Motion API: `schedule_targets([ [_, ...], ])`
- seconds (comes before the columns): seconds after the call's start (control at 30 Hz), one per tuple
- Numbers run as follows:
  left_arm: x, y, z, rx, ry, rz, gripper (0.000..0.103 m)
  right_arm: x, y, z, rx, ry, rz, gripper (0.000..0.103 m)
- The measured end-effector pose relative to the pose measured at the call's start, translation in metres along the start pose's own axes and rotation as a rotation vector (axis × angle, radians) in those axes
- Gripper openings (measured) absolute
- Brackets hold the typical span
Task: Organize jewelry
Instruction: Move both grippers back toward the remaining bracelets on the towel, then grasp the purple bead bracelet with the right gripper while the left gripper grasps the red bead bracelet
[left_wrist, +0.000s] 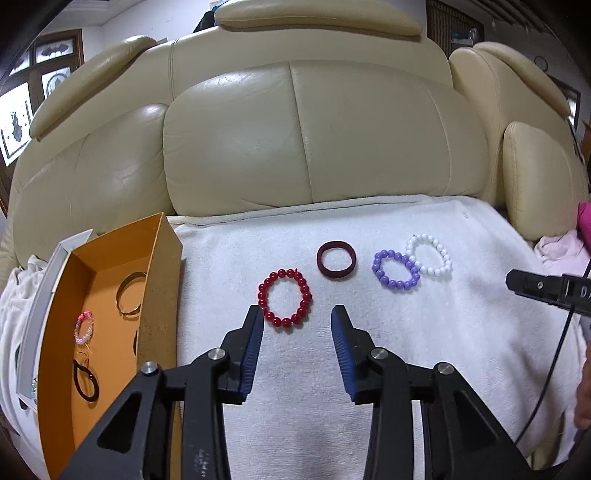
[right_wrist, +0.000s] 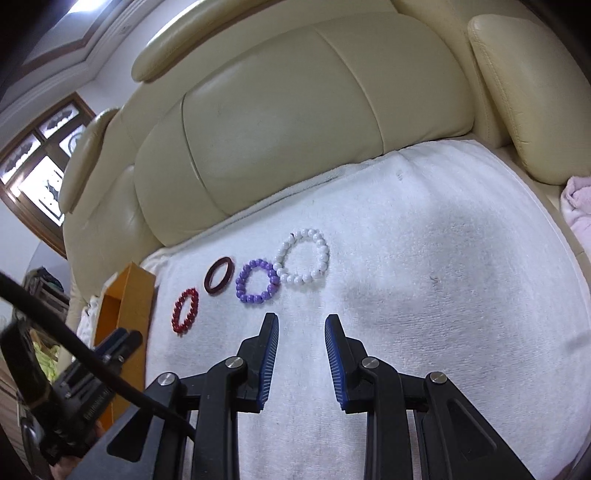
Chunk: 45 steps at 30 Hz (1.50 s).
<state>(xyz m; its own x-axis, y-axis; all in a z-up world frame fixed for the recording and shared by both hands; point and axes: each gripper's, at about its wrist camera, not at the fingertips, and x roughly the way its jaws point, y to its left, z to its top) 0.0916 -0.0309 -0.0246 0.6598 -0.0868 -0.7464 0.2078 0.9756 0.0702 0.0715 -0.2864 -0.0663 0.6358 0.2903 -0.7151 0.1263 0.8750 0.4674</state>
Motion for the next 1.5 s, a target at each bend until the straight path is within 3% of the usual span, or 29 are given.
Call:
schedule_targets([
  [0.5, -0.002, 0.007, 0.000, 0.010, -0.092, 0.059, 0.041, 0.034, 0.022, -0.003, -0.025, 0.026, 0.030, 0.029],
  [0.83, 0.007, 0.011, 0.003, 0.012, -0.095, 0.085, 0.045, 0.060, 0.036, -0.004, -0.035, 0.054, 0.028, 0.029],
  [1.17, 0.023, 0.018, 0.004, 0.012, -0.064, 0.094, 0.049, 0.078, 0.033, -0.002, -0.012, 0.080, 0.028, 0.029],
  [1.5, 0.056, 0.033, 0.004, -0.048, 0.026, 0.015, 0.049, 0.104, 0.031, 0.009, 0.079, 0.117, 0.058, 0.029],
])
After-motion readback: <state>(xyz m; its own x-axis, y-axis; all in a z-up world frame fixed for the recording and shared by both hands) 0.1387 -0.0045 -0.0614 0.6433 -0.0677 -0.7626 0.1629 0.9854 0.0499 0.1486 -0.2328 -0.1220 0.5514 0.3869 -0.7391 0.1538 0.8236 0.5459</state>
